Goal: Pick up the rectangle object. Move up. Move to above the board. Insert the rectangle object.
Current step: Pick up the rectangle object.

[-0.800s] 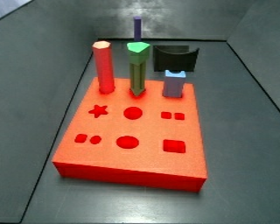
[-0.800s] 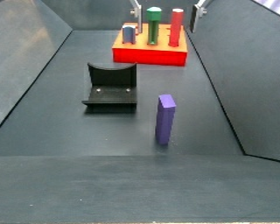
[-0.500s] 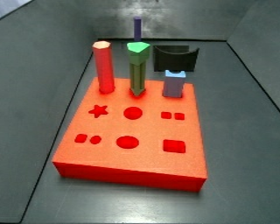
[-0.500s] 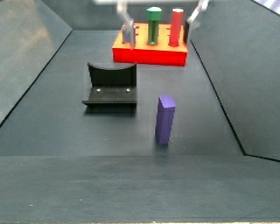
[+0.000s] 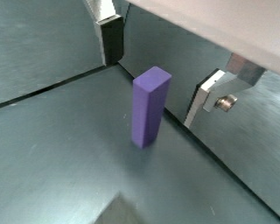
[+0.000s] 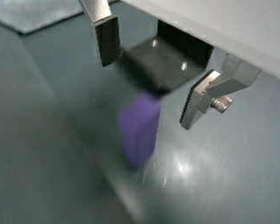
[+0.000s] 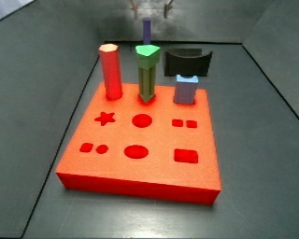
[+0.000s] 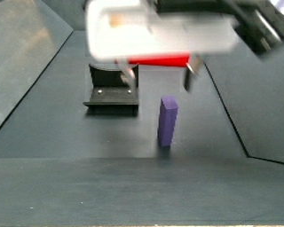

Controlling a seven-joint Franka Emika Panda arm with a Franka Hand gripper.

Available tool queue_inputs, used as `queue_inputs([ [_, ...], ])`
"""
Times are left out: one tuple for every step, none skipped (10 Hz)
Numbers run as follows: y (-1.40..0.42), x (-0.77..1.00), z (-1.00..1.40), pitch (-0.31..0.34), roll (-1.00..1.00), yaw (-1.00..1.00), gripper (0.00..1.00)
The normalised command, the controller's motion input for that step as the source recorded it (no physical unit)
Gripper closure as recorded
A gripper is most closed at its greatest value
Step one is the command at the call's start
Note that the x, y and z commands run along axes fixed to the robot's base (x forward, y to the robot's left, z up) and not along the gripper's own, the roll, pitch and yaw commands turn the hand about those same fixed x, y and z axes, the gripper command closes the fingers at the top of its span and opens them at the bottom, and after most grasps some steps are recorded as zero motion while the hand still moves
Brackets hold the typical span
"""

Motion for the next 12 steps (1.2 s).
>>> queue_inputs([
  [0.47, -0.19, -0.63, -0.114, -0.27, 0.17, 0.00],
  [0.33, 0.16, -0.64, -0.111, -0.26, 0.08, 0.00],
  [0.12, 0.09, -0.47, -0.081, -0.28, 0.00, 0.00],
  [0.00, 0.04, -0.20, -0.036, -0.18, -0.02, 0.00],
  [-0.18, 0.00, 0.00, 0.017, 0.00, -0.09, 0.00],
  [-0.11, 0.00, 0.00, 0.000, 0.00, -0.01, 0.00],
  [-0.15, -0.11, 0.00, -0.034, 0.00, 0.00, 0.00],
  [-0.15, -0.18, 0.00, -0.071, 0.00, 0.00, 0.00],
  [0.00, 0.00, 0.00, 0.000, 0.00, 0.00, 0.00],
  [0.00, 0.00, 0.00, 0.000, 0.00, 0.00, 1.00],
  [0.00, 0.00, 0.00, 0.000, 0.00, 0.00, 1.00],
  [0.00, 0.00, 0.00, 0.000, 0.00, 0.00, 1.00],
])
